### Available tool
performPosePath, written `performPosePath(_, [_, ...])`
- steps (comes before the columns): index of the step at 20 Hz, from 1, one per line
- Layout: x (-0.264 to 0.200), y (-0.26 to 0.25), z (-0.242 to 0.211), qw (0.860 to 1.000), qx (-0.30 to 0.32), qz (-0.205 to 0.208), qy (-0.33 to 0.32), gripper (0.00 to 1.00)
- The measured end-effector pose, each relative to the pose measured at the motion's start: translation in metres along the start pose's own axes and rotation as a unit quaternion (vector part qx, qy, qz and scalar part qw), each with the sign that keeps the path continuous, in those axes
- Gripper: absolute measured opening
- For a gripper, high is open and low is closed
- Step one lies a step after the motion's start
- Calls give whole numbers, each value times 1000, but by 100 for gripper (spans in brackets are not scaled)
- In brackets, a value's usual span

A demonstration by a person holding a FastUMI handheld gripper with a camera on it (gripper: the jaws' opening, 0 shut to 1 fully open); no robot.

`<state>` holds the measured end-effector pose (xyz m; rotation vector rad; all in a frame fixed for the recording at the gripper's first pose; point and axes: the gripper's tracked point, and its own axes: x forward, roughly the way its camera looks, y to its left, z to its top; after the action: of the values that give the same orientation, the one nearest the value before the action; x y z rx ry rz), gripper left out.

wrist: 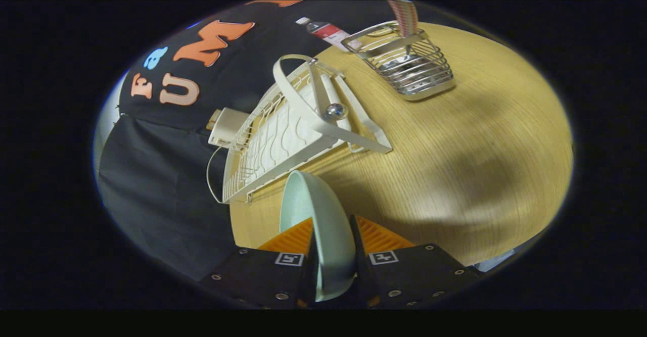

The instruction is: Take the plate from the dish rack, then take the spoon from the basket and place it into the plate.

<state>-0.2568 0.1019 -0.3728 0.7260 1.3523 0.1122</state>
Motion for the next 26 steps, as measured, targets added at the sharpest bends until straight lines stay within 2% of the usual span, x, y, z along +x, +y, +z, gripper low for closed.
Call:
performPosePath(3, [-10,-10,19,998,-29,-18,-43,45])
performPosePath(4, [-14,-11,28,997,-38,-21,-62,54])
performPosePath(7, [-28,-19,59,990,-58,-42,-119,64])
performPosePath(10, [-47,-30,95,975,-93,-87,-184,75])
performPosePath(12, [-64,-36,122,957,-126,-115,-233,77])
performPosePath(17, [-90,-38,169,911,-208,-176,-310,76])
performPosePath(21, [-90,-32,185,884,-261,-185,-341,69])
performPosePath(23, [-86,-31,191,878,-274,-192,-343,59])
performPosePath(26, [-82,-28,201,874,-270,-193,-354,33])
